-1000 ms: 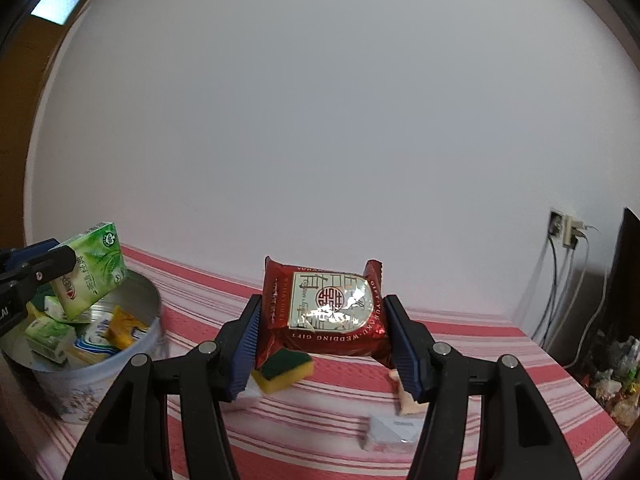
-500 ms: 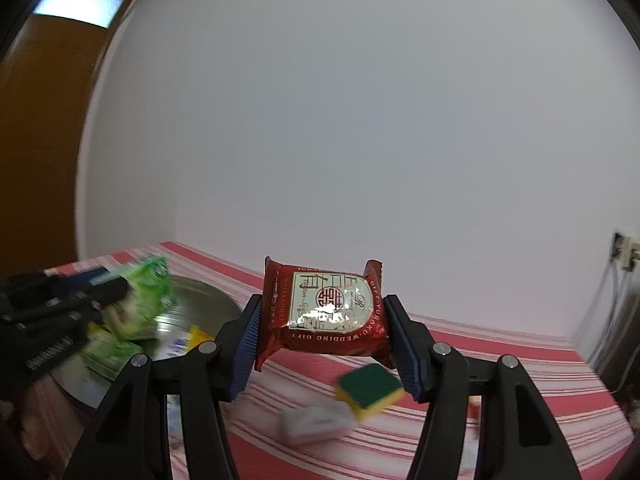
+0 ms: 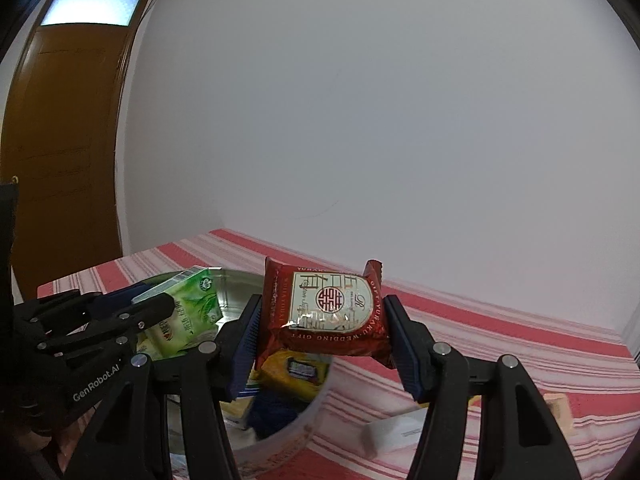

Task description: Organize objects

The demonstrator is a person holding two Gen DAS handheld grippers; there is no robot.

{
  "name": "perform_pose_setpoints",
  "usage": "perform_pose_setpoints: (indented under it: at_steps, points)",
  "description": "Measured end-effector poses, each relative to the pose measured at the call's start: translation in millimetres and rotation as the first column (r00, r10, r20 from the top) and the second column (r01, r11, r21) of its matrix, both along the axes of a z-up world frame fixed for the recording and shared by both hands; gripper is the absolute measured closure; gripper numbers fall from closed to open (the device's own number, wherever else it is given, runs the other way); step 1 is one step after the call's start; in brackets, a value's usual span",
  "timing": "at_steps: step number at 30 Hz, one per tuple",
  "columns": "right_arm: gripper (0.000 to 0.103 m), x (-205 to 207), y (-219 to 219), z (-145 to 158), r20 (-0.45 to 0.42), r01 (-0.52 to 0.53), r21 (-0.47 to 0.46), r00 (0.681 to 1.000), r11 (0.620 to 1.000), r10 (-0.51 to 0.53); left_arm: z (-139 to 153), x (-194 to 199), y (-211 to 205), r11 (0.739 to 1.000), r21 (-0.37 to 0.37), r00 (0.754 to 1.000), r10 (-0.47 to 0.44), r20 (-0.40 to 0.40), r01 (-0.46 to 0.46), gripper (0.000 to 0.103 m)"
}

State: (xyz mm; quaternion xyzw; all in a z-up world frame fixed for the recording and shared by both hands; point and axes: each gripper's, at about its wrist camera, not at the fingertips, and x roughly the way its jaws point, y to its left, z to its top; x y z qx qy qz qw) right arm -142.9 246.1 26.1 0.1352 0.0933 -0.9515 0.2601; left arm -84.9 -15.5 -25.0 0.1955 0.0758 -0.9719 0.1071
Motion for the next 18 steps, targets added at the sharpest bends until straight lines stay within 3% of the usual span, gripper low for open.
perform_pose_setpoints:
  at_steps: [6,18]
  points:
    - [0.042,-25.6,5.8,-10.1,0.052,-0.028,0.022,0.998,0.999,0.027,-4.6,-1.7,-7.3,1.0,0.016,1.0,0.008,0.02,-0.008,0.079]
    - [0.042,-39.5,-18.7,-31.4,0.118,-0.058,0.05,0.992,0.997,0.052,-11.1,-4.7,-19.1,0.999,0.032,0.999,0.022,0.039,-0.024,0.079]
